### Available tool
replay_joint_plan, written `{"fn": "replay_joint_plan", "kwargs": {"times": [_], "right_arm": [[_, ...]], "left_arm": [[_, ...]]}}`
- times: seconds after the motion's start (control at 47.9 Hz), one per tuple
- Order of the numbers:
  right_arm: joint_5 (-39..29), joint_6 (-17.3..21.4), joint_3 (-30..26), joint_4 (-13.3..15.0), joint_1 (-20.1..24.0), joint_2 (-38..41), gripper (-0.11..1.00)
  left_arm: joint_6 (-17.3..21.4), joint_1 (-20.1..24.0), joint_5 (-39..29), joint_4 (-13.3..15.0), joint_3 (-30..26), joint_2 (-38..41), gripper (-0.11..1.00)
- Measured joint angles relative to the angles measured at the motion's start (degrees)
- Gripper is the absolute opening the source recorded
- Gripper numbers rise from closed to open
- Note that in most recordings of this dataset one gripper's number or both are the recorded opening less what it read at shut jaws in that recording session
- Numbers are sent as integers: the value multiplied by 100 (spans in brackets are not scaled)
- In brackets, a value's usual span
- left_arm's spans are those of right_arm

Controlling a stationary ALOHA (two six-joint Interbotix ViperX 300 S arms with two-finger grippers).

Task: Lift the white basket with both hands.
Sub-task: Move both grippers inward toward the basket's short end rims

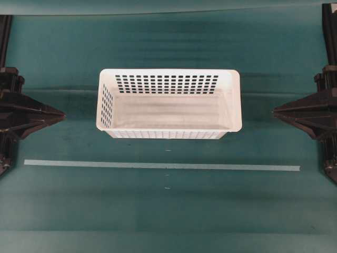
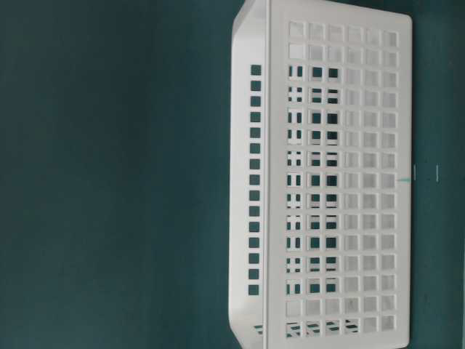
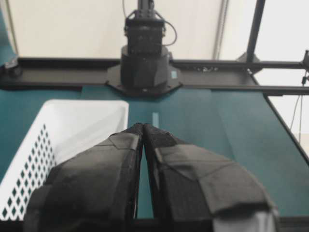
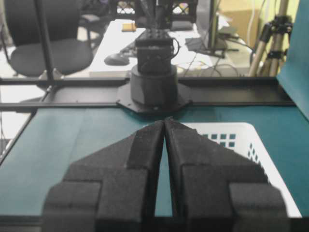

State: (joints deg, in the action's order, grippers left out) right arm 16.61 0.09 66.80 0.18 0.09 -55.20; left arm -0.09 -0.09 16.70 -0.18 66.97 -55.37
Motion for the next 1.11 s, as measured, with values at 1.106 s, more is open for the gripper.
{"fn": "replay_joint_plan", "kwargs": {"times": [1.106], "right_arm": [[-5511,4544,-2804,-1433,-1591,2303,-1]], "left_arm": [[-5194,923,-3331,-62,-1960,413,-3]]}}
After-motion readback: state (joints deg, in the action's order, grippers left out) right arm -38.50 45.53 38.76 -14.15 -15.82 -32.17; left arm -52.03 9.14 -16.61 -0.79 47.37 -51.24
